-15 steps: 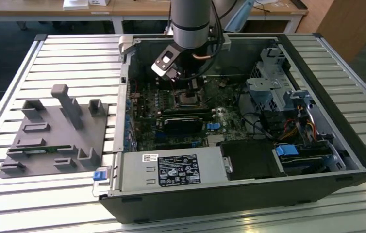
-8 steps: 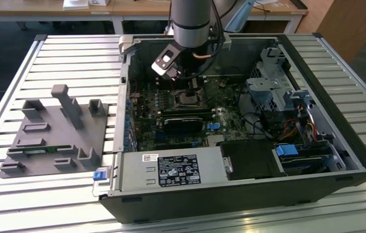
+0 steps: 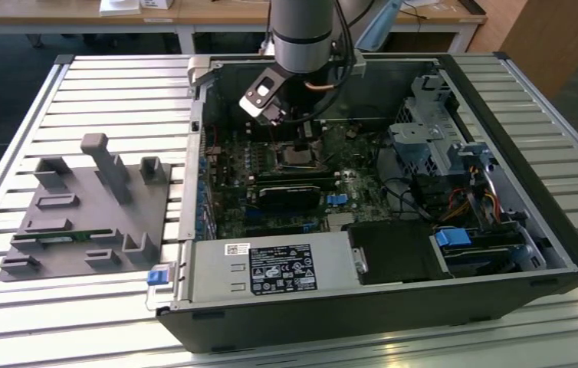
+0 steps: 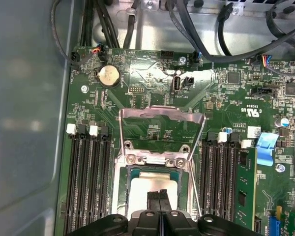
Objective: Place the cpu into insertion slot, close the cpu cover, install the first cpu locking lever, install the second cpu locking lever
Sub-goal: 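Close the cpu cover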
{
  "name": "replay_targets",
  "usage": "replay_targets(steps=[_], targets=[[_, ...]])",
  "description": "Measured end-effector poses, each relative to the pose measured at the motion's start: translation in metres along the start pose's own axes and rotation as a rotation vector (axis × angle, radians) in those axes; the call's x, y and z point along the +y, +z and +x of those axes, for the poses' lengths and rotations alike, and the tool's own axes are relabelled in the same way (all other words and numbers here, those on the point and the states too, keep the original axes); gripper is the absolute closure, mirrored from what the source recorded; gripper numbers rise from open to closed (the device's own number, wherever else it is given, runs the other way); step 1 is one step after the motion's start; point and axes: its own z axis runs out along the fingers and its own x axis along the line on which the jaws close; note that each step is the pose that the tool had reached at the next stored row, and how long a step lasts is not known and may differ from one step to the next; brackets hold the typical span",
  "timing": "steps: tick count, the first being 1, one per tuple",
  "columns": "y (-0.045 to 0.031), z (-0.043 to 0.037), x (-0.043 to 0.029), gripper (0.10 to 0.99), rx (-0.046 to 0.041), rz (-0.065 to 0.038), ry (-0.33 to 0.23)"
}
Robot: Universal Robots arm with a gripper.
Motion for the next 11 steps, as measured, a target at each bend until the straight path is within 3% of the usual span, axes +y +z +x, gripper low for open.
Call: replay_targets(steps=[11], targets=[[-0.0028, 0.0000, 0.0005, 0.980, 0.0001, 0.000, 0.000]])
